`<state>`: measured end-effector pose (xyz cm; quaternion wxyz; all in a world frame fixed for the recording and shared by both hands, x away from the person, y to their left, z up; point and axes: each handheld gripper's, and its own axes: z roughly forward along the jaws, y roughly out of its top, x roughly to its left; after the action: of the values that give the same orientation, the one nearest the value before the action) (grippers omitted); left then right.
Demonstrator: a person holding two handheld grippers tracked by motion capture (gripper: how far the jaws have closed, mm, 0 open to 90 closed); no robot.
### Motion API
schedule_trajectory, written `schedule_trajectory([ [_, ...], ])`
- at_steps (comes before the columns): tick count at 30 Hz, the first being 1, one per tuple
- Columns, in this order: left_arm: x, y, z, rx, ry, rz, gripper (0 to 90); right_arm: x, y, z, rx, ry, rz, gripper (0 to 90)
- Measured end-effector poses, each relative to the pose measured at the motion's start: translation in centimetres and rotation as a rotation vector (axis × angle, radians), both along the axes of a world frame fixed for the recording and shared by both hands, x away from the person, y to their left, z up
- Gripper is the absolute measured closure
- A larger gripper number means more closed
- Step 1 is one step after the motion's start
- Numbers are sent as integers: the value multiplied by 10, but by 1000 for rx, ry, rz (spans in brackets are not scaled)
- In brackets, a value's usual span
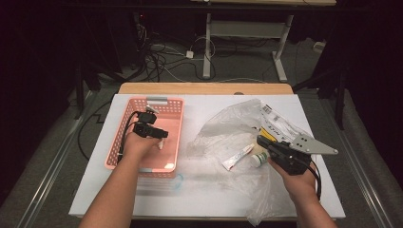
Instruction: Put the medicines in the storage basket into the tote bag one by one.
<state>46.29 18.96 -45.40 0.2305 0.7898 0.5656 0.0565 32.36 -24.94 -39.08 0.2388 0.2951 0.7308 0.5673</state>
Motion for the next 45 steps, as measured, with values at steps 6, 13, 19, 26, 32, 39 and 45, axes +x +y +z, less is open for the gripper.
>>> schedule_trajectory([
  [6,1,-6,-4,27,27,2,448,-2,0,1,-4,-7,1,900],
  [13,0,-12,-4,68,18,-19,563,-1,0,1,-4,-8,0,900],
  [19,0,-12,-5,77,12,-27,578,-2,0,2,-6,-7,-1,900],
  [26,-2,-10,-1,69,5,-28,582,-2,-1,2,-4,-8,-2,900],
  [32,-9,-4,11,40,-42,-30,582,-2,-1,3,-5,-16,-1,900],
  [39,-20,-7,22,17,-98,-54,582,-2,-1,3,-7,-15,-1,900],
  [45,-30,-9,24,11,-131,-69,582,-2,-1,3,-8,-12,0,900],
])
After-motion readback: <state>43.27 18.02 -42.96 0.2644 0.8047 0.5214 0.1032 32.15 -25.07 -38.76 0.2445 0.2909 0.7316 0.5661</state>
